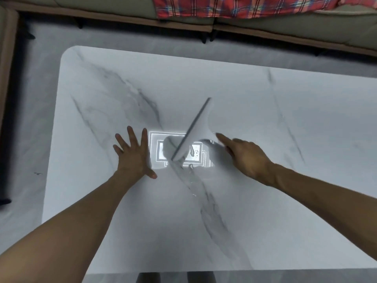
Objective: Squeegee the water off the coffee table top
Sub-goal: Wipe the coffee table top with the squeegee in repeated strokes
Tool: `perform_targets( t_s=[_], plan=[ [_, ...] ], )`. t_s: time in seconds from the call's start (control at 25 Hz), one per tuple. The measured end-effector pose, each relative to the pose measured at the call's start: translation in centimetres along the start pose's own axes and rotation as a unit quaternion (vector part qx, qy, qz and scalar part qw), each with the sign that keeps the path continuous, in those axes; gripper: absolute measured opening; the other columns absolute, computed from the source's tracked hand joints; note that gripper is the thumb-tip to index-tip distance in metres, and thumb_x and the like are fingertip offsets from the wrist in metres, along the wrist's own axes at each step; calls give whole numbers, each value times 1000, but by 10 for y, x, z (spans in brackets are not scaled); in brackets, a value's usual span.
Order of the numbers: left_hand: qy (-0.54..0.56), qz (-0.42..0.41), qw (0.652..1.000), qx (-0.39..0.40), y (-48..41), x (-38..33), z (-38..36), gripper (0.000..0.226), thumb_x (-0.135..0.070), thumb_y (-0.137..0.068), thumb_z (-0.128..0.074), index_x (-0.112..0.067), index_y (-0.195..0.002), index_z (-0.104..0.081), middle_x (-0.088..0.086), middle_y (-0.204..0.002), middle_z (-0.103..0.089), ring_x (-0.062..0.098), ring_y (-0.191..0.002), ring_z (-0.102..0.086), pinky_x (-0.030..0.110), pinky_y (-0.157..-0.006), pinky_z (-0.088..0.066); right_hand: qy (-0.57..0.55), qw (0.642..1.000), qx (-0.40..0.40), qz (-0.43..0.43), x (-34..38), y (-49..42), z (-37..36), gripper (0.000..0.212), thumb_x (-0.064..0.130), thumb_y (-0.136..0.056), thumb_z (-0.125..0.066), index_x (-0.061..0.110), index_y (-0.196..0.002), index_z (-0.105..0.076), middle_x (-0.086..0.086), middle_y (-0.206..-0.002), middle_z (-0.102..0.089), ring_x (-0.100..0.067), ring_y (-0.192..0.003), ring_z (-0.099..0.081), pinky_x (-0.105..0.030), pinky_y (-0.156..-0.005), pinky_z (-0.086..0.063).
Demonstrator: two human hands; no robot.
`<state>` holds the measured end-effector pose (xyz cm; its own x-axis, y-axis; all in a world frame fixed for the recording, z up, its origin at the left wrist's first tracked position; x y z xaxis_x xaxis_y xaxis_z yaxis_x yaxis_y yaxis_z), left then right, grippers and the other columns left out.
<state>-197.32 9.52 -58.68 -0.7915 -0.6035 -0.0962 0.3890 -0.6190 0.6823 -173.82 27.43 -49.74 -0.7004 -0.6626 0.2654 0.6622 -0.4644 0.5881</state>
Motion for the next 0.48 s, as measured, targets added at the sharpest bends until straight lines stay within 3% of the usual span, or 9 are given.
perform_targets(
  t_s=[0.12, 0.24, 0.36, 0.48],
  plan=[
    [5, -3, 1000, 3, 4, -4, 1, 158, -59, -45, -87, -18, -150, 23, 29, -153, 28, 65, -135, 16, 72, -110, -8, 25, 998, 22, -51, -61, 55, -2, 51, 28, -100, -32, 43, -147, -22, -3, -108, -63, -32, -90, -60, -34, -72, -44],
    [-12, -2, 1000, -3, 5, -3, 5, 151, -54, -50, -87, -19, -151, 19, 28, -154, 25, 64, -136, 13, 70, -110, -9, 22, 999, 11, -48, -81, 70, 20, 45, 32, -101, -33, 40, -146, -31, -1, -123, -65, -30, -106, -61, -38, -85, -49],
    [3, -3, 1000, -28, 11, 7, 9, 138, -40, -57, -87, -17, -153, 9, 28, -156, 15, 60, -139, 6, 65, -114, -13, -43, 997, -60, -30, -65, 24, 63, 43, 35, -102, -34, 36, -145, -35, -4, -125, -64, -33, -111, -59, -41, -93, -47],
    [-9, 44, 999, -26, 28, 30, -6, 146, -48, -51, -90, -13, -152, 10, 32, -154, 8, 59, -140, 1, 62, -115, -11, -106, 985, -120, -66, -39, -53, 96, 41, 32, -102, -31, 26, -142, -38, -15, -116, -65, -39, -105, -57, -44, -91, -47]
  ],
)
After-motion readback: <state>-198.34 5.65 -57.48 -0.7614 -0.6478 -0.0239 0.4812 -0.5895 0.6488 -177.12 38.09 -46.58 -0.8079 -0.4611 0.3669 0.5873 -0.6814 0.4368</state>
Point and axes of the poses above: each hand's wrist, its own y-axis away from the middle knuckle, its own z-axis out of the back of the hand, x = y × z, the point moved 10 cm from there along -y, towards the middle knuckle
